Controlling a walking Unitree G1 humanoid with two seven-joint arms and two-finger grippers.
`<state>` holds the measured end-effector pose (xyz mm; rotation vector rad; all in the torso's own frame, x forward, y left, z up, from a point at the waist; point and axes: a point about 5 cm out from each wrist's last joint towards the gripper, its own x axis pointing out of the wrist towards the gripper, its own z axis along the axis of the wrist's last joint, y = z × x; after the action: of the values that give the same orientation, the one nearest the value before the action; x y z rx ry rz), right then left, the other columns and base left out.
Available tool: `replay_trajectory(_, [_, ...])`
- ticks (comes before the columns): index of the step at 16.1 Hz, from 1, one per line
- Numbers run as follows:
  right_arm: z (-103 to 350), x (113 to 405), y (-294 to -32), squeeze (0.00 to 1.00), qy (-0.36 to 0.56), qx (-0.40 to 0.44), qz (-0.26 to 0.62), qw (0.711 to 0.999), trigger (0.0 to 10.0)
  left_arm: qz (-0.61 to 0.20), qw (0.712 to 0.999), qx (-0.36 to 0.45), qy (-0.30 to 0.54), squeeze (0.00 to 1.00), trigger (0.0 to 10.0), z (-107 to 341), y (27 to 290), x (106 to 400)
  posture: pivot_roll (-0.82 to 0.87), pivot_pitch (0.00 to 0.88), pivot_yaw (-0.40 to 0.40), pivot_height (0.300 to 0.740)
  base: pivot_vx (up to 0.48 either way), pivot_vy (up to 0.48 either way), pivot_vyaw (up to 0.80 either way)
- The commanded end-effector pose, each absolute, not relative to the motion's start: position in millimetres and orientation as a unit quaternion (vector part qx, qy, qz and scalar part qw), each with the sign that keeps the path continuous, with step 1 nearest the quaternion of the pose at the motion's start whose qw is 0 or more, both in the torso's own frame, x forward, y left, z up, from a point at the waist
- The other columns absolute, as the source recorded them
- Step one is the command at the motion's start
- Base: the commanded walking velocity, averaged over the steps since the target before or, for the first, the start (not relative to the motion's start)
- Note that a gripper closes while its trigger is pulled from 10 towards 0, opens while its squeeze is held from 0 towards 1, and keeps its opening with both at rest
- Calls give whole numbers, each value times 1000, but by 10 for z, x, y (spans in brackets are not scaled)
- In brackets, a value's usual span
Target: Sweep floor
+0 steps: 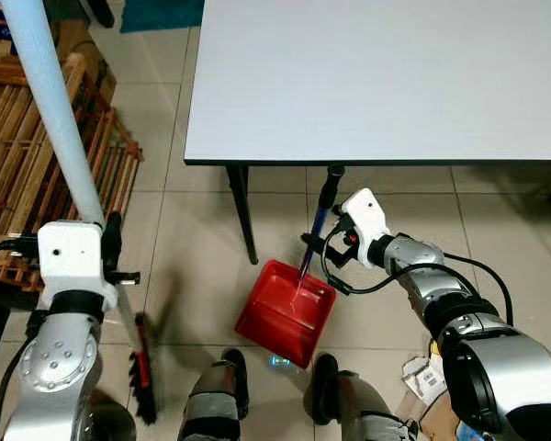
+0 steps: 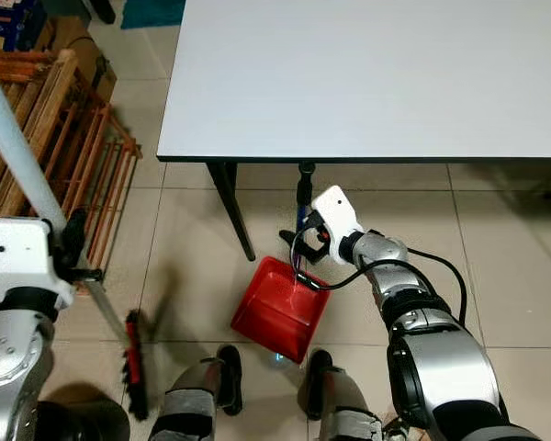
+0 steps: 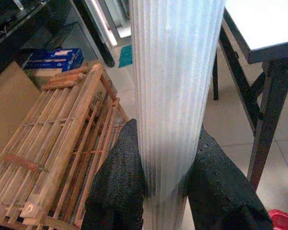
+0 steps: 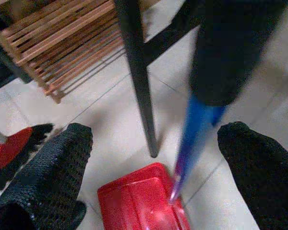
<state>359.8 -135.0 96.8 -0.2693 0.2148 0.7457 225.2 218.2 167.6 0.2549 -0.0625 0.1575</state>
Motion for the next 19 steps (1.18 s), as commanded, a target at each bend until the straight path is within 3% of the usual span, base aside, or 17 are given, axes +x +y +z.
replay_trajectory(1, [853, 3521, -1293, 0, 124, -149, 391, 900, 10000, 85, 986, 138, -43, 0, 10000, 1788, 2225, 2175, 337, 374, 61, 740, 0, 0, 0])
replay_trajectory(13, [703, 3419, -1195, 0, 138, -195, 416, 878, 10000, 64, 985, 158, -30, 0, 10000, 1958, 2195, 1962, 386, 439, 129, 740, 0, 0, 0])
replay_trajectory(16, [670, 3404, -1322, 0, 139, -176, 387, 894, 10000, 56, 986, 151, -31, 0, 10000, 1971, 2144, 1982, 379, 437, 130, 740, 0, 0, 0])
replay_trajectory(19, [455, 3224, -1643, 0, 175, -182, 363, 897, 10000, 50, 988, 142, -31, 0, 10000, 1944, 2111, 2024, 343, 432, 121, 740, 0, 0, 0])
